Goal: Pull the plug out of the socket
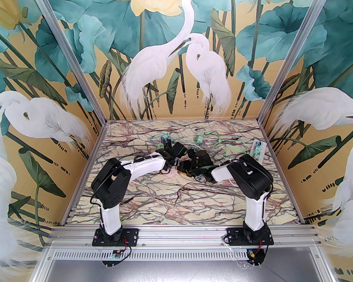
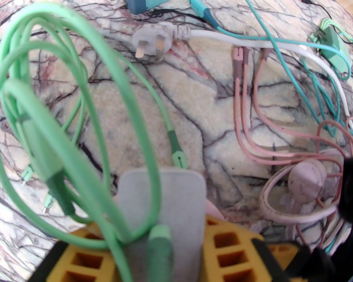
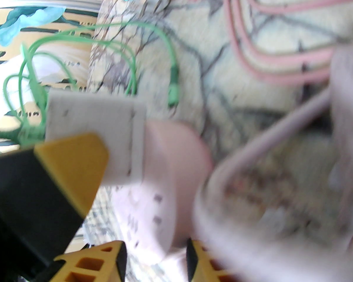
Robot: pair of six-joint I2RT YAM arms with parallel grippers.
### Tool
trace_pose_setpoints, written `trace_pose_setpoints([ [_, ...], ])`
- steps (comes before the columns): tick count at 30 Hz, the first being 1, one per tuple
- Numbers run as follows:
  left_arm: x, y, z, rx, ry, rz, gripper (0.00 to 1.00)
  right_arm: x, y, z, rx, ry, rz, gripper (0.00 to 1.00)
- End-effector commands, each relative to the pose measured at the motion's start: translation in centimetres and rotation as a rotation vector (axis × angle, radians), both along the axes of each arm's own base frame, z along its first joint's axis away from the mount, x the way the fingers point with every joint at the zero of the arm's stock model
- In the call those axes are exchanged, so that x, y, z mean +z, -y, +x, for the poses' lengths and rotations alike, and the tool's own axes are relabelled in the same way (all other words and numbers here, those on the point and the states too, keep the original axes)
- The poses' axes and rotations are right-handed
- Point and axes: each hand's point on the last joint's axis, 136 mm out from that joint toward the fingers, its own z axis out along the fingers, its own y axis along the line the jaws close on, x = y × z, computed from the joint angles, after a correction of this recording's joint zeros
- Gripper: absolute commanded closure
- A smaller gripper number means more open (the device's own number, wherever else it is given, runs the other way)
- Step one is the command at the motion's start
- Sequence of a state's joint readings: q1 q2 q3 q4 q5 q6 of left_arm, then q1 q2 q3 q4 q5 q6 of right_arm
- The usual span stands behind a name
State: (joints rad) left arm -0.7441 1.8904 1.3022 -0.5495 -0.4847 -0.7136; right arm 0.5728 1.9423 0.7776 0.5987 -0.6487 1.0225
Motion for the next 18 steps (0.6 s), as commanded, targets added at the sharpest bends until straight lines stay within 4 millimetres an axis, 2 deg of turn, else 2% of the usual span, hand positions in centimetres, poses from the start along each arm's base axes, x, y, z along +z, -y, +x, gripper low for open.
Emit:
trace_pose_setpoints([
  [1,-1.5,-0.1,-0.9,0.034,-0.058,-0.044,0.84,1.0,0.3,-0.8,-0.042,-0.003,0.023,0.54],
  [5,-1.2,-0.3,-0.5,0.070,-0.049,-0.051,0.84,1.8,1.2,-1.2,-0.132,0.029,0.008,0.54],
  [9,-1.0,-0.1,-0.2,0.080,-0.046,-0.066,0.84,3.7,0.7,-2.0,-0.176,0.069,0.015,0.54],
  [12,-1.1,0.2,0.0,0.078,-0.045,-0.080,0.84,4.3,-0.2,-2.5,-0.206,0.081,0.019,0.58],
  [18,-1.2,0.6,0.0,0.068,-0.049,-0.099,0.84,2.6,-1.3,-2.2,-0.249,0.025,0.041,0.61],
])
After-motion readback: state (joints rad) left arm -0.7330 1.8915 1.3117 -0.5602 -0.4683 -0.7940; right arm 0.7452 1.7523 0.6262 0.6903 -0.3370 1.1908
